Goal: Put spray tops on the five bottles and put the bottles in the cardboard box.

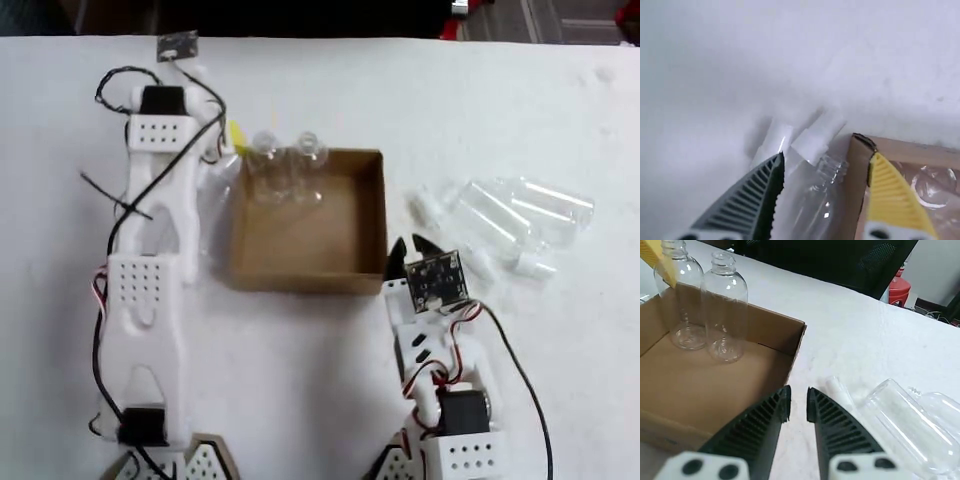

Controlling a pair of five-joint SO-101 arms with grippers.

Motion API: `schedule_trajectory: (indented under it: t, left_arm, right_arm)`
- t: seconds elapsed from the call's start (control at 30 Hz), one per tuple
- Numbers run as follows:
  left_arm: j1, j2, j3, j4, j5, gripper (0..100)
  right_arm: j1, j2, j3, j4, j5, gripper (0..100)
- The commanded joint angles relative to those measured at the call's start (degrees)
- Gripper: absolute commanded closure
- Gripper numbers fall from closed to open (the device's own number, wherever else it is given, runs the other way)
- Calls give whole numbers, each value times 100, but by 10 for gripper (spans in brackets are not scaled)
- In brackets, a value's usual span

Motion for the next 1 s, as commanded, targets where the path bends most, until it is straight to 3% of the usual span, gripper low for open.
schedule_trajectory:
  t: [0.0, 0.3, 0.53, 0.8, 0.97]
  left_arm:
    - [-75, -75, -800, 492, 62, 757]
    - [-84, -40, -1037, 598, 62, 758]
    - [-312, 620, -1073, -123, 70, 758]
    - [-163, 892, -1090, 9, 35, 758]
    - [-22, 892, -1090, 264, -431, 758]
  right_arm:
    - [22, 13, 53, -22, 70, 956]
    - [22, 13, 53, -22, 70, 956]
    - [22, 13, 53, -22, 70, 956]
    - [22, 13, 53, -22, 70, 956]
    - [22, 13, 53, -22, 70, 956]
